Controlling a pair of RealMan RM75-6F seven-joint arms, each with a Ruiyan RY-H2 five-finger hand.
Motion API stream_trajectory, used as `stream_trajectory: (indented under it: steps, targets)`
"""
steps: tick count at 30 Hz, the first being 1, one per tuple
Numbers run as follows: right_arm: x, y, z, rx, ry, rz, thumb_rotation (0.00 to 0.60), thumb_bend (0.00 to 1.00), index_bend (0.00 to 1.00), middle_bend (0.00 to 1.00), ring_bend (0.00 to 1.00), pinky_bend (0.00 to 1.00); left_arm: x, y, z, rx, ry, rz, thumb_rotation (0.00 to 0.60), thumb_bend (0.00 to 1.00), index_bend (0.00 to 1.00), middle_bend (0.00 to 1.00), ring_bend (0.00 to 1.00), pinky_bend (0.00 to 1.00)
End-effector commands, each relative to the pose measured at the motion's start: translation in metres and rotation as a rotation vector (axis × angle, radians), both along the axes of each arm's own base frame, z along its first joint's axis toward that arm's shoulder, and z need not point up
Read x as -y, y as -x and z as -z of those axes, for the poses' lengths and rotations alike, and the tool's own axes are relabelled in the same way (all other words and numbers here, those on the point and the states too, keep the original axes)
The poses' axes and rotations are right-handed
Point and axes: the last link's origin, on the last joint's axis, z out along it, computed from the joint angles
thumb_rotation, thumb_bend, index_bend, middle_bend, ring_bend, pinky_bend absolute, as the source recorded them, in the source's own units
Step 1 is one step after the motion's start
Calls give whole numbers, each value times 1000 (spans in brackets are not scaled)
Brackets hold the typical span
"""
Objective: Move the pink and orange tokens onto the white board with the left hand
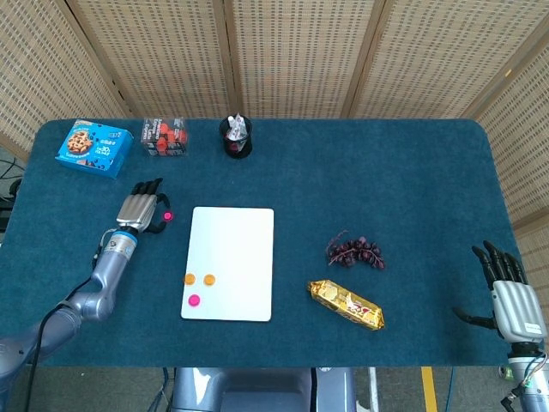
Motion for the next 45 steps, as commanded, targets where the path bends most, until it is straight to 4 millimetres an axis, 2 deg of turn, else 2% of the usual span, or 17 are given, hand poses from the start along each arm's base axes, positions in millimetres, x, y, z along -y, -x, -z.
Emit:
stream_trajectory:
  steps: [1, 15, 24, 28, 33, 36, 40, 45]
  targets:
    - [0, 0, 0, 0, -1, 0, 600, 0, 0, 0, 0, 0, 0, 1, 0, -2, 1, -3, 600, 364, 382, 0, 0, 0]
    - [0, 0, 0, -1, 0, 1, 600, 0, 0, 0, 0, 0, -1, 1, 7, -12, 4, -14, 600, 364, 397, 0, 0, 0]
    - [0, 0, 0, 1, 0, 2, 600, 0, 0, 0, 0, 0, 0, 0, 9, -13, 1, -14, 600, 368, 508, 0, 0, 0]
    - [0, 0, 0, 2, 0, 2, 600, 0, 0, 0, 0, 0, 0, -1, 6, -2, -6, -12, 600, 367, 512, 0, 0, 0]
    - [0, 0, -1, 4, -1, 0, 600, 0, 0, 0, 0, 0, 5, -11, -7, 49, -17, 22, 600, 367, 512, 0, 0, 0]
    - [0, 0, -1, 5, -1, -1, 600, 0, 0, 0, 0, 0, 16, -28, -14, 89, 2, 84, 600, 366, 512, 0, 0, 0]
    - [0, 0, -1, 4, 0, -1, 600, 0, 0, 0, 0, 0, 44, -55, -18, 124, 61, 193, 600, 365, 512, 0, 0, 0]
    - [0, 0, -1, 4, 0, -1, 600, 0, 0, 0, 0, 0, 83, -83, -12, 157, 159, 298, 600, 363, 512, 0, 0, 0]
